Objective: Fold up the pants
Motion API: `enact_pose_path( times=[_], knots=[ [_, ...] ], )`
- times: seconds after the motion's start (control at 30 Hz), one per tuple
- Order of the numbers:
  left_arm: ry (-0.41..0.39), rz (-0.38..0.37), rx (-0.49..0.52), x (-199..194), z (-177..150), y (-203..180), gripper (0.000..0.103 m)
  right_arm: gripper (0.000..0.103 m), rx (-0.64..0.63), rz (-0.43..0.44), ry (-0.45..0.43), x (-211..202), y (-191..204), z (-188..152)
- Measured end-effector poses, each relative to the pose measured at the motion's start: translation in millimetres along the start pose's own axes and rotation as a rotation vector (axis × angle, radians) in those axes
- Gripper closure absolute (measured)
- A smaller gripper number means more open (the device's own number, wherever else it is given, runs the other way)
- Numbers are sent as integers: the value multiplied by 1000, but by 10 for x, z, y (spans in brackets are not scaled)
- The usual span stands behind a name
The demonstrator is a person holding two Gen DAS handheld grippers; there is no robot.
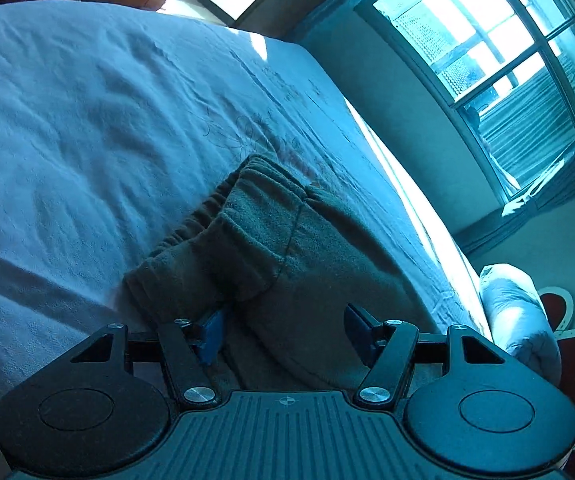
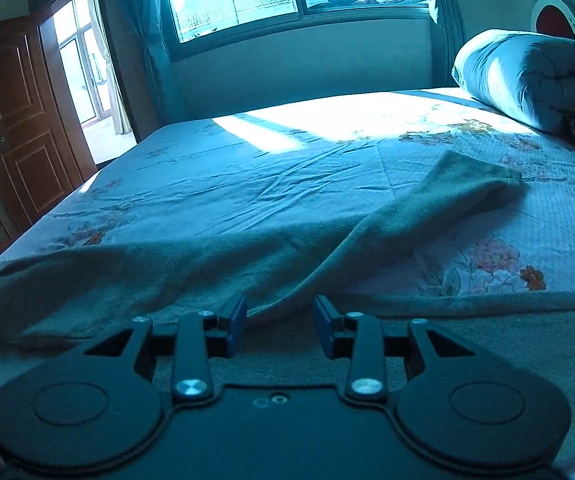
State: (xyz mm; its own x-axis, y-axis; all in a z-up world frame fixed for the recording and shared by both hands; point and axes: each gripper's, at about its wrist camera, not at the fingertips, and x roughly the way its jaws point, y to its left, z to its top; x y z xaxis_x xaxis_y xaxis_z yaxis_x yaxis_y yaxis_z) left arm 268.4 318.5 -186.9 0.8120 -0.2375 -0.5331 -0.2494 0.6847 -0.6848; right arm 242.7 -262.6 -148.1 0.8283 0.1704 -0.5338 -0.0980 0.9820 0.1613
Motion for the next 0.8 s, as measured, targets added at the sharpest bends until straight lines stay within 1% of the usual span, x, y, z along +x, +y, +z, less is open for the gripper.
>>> enact_pose_path(
  times=[0.1, 0.13, 0.2, 0.23, 0.27, 0.37, 0.47, 0.5, 0.57, 0.6, 0.63, 0.67, 0.7, 0.73, 0.77, 0.8],
  knots=[
    [-7, -43, -48, 157, -27, 97, 39, 73, 27, -16, 19, 85, -25, -26],
    [-22, -55, -58, 193, -36, 117, 41, 73, 50, -20, 27, 126, -46, -30],
    [-65, -85, -80, 230, -46, 117, 54, 73, 91, -24, 37, 213, -81, -33],
    [-95, -111, -89, 229, -61, 129, 66, 72, 115, -23, 41, 262, -100, -32],
    [-114, -134, -103, 233, -82, 146, 76, 72, 143, -20, 48, 310, -124, -26],
    [-147, -172, -114, 251, -146, 191, 76, 71, 223, -18, 66, 437, -189, -4],
    [-132, -175, -100, 275, -158, 240, 76, 70, 307, -1, 93, 606, -248, 34],
    [-129, -180, -102, 293, -155, 249, 76, 67, 347, 5, 106, 689, -282, 54],
    [-123, -172, -92, 288, -93, 250, 76, 66, 402, -12, 149, 861, -336, 85],
    [-114, -157, -83, 293, -64, 233, 76, 87, 417, 8, 163, 928, -361, 100],
    [-94, -127, -72, 316, -20, 214, 76, 103, 431, 28, 173, 973, -384, 116],
    [-60, -105, -67, 356, 51, 184, 78, 103, 444, 35, 172, 982, -406, 135],
    [-29, -106, -69, 376, 121, 175, 79, 103, 430, 44, 150, 934, -391, 183],
    [-22, -139, -70, 367, 186, 150, 79, 103, 396, 54, 115, 841, -349, 237],
    [-33, -191, -72, 327, 272, 120, 80, 103, 351, 65, 71, 708, -288, 297],
    [-46, -238, -68, 277, 331, 83, 80, 103, 293, 73, 10, 495, -199, 371]
  ],
)
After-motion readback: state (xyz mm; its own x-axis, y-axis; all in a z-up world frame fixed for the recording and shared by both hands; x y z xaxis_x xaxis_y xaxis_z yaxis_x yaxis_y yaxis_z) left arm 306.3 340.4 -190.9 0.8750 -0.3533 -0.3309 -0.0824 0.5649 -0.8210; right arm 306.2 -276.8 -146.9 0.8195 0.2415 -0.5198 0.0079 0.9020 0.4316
